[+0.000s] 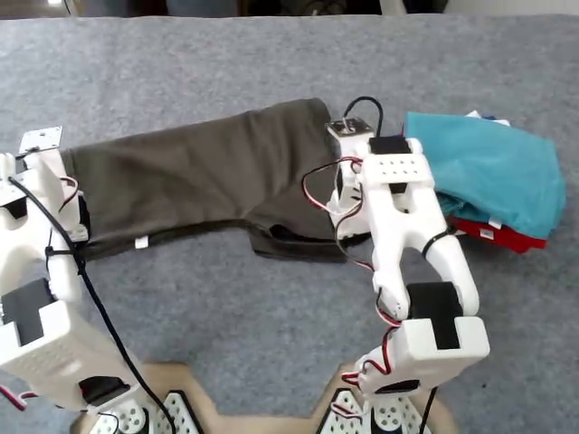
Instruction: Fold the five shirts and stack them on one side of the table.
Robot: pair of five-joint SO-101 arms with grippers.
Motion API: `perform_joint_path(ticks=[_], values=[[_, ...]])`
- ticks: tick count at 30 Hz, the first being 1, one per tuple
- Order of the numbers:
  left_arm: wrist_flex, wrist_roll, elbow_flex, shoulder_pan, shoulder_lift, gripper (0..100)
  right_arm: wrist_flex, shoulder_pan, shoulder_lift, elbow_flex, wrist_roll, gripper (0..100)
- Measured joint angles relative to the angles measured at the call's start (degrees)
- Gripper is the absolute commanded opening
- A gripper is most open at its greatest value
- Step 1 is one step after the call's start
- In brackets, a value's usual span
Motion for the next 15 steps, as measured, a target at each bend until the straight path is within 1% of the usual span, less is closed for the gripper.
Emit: perform_joint_path(ticks=[10, 12, 15], values=[[0.2, -0.3, 0.0, 0.0, 0.0, 3, 1.3, 0.4, 0.0, 0.0, 0.3, 1.5], [0.2, -0.3, 0.0, 0.0, 0.0, 3, 1.6, 0.0, 0.0, 0.2, 1.9, 1.5], [0.2, -0.3, 0.0, 0.0, 0.0, 3, 1.9, -2.5, 0.0, 1.7, 4.5, 1.8]])
